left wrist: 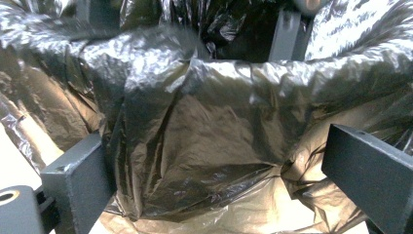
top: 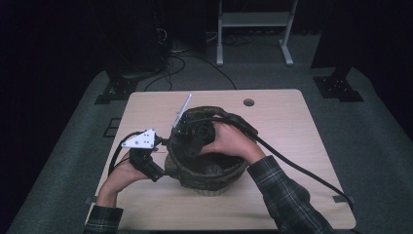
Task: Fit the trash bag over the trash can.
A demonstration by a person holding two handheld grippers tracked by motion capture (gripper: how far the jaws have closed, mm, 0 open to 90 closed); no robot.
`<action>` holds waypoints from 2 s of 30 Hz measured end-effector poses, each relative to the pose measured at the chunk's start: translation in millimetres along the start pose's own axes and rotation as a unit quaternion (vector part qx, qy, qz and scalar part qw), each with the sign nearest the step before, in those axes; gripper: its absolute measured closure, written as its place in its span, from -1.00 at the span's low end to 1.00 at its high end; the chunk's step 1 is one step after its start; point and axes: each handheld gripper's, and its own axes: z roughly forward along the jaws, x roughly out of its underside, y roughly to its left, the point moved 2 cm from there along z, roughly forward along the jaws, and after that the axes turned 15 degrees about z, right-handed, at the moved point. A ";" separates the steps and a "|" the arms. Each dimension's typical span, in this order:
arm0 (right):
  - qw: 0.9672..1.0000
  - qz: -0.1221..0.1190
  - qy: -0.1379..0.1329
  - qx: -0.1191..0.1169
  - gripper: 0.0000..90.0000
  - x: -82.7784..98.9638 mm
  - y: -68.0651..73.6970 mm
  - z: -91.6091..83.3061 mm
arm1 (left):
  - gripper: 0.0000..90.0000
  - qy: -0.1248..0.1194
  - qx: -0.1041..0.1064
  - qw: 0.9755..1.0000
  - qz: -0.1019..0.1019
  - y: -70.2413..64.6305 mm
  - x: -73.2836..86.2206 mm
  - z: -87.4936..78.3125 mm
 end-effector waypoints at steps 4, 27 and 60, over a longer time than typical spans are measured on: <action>1.000 -0.004 0.014 0.000 -1.00 -0.2 2.7 13.8 | -0.96 -0.004 -0.001 1.000 -0.004 0.0 -0.3 -0.5; 0.996 0.009 -0.078 0.040 -1.00 30.4 -8.0 -70.7 | -1.00 -0.005 -0.018 1.000 -0.012 3.6 0.9 -7.2; 0.962 0.130 -0.233 0.063 -1.00 183.7 -56.7 -143.1 | -1.00 0.007 -0.055 0.998 -0.020 4.9 3.6 -36.3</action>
